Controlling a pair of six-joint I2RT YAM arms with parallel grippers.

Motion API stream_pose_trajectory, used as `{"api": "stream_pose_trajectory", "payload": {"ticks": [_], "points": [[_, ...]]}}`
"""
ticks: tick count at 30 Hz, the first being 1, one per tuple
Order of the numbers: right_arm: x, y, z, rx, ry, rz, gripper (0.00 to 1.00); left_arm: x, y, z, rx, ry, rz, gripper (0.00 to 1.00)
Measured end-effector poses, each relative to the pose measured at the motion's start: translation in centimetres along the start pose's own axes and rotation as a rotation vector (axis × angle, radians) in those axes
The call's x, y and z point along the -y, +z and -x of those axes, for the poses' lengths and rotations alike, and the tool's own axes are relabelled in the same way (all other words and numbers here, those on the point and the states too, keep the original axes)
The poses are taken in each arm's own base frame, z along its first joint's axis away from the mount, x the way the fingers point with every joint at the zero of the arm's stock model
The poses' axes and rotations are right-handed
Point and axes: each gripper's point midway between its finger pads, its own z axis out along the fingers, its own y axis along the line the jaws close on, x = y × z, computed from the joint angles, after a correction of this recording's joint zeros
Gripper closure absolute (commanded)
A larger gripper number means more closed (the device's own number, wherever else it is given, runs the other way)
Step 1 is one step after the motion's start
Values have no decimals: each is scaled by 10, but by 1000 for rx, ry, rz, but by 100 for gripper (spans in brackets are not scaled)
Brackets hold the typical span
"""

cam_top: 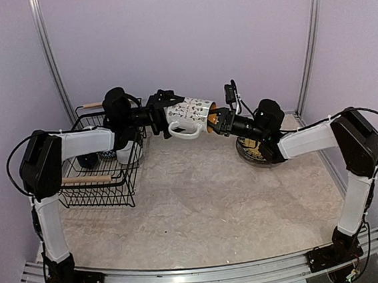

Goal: Unload the mixed dishes from the dish rack
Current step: Pass from the left arm to the right

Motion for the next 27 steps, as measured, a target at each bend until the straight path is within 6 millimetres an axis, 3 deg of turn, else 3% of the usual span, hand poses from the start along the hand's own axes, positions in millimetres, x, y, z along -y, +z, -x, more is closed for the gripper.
{"api": "stream_pose_trajectory", "payload": {"ticks": [3,6,16,21,27], "points": [[1,0,0,8,21,10,89,3,0,0,-1,8,-5,82],[7,-1,4,29,50,-11,100,3,0,-3,-19,14,-3,73],[17,-2,-3,12,68,-44,100,-9,-4,-5,3,13,31,5],[18,-3,-12,-1,56,-70,100,-6,-17,-10,40,38,87,1],[13,-13,-6,-3,7,-144,100,19,-65,4,178,157,177,1]]}}
